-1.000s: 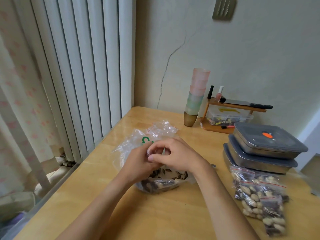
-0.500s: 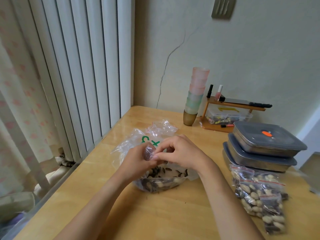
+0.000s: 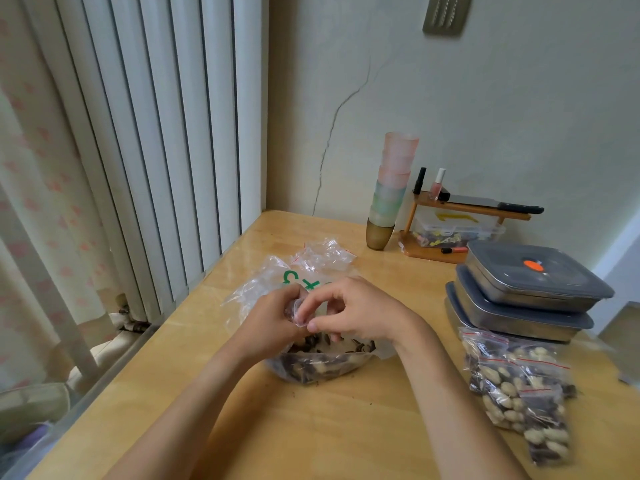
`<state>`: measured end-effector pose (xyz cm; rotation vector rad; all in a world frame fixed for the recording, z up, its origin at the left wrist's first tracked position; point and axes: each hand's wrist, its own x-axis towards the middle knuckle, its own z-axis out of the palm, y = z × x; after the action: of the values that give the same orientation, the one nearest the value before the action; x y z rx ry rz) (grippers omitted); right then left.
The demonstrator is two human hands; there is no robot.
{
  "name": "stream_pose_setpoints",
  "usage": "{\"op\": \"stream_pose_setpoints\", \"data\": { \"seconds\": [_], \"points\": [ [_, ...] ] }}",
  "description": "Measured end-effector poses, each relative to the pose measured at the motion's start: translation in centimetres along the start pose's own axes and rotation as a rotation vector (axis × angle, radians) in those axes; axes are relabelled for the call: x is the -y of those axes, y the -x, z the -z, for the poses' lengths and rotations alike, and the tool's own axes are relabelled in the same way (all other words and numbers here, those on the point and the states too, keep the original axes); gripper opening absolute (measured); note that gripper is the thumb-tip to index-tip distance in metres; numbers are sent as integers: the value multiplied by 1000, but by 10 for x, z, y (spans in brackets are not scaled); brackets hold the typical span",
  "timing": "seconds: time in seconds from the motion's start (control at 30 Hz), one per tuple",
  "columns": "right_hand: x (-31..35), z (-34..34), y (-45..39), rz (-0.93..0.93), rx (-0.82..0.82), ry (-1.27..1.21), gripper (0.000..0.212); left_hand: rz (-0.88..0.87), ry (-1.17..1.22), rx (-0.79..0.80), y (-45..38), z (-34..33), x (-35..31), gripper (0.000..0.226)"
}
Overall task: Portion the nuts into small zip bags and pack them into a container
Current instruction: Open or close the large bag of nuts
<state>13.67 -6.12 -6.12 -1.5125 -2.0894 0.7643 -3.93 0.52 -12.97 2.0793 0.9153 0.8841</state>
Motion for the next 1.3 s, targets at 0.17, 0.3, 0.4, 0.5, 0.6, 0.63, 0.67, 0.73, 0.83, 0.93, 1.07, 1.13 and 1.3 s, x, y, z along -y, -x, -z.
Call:
{"op": "stream_pose_setpoints", "data": {
  "seconds": [0.17, 0.3, 0.4, 0.5, 0.6, 0.63, 0.67, 0.73, 0.83, 0.93, 1.07, 1.13, 1.3],
  "points": [
    [-5, 10, 3, 1, -152, 66, 8, 45, 124, 40, -1, -1, 4, 34],
    [-8, 10, 0, -23, -202, 131, 5, 70, 82, 9, -3, -3, 9, 54],
    [-5, 7, 1, -43, -137, 100, 7, 46, -12, -33, -1, -3, 7, 43],
    [-3, 4, 1, -45, -106, 50, 19, 12, -33, -1, 0, -2, 6, 30],
    [0, 0, 1, -66, -39, 73, 26, -8, 63, 45, 2, -3, 1, 33],
    [2, 0, 2, -75, -11, 65, 24, -21, 67, 37, 2, -4, -1, 31],
    [5, 1, 3, -80, 5, 51, 23, -27, 57, 19, 3, -5, -2, 29],
    [7, 6, 6, -89, -35, 9, 23, -19, 17, -11, 2, -7, -1, 27],
    [-9, 16, 6, -210, -298, 48, 29, 3, -39, 6, 3, -9, 4, 30],
    [-47, 24, 8, -516, -419, 305, 28, -9, -164, -5, 4, -12, 5, 29],
    [-77, 21, 13, -847, -65, 443, 29, -32, -307, -50, 2, -13, 9, 28],
    [-80, 21, 14, -853, -43, 485, 27, -45, -332, -60, 1, -13, 13, 28],
    [-69, 41, 27, -776, -71, 330, 23, -45, -346, -109, 1, -13, 18, 31]
  ]
}}
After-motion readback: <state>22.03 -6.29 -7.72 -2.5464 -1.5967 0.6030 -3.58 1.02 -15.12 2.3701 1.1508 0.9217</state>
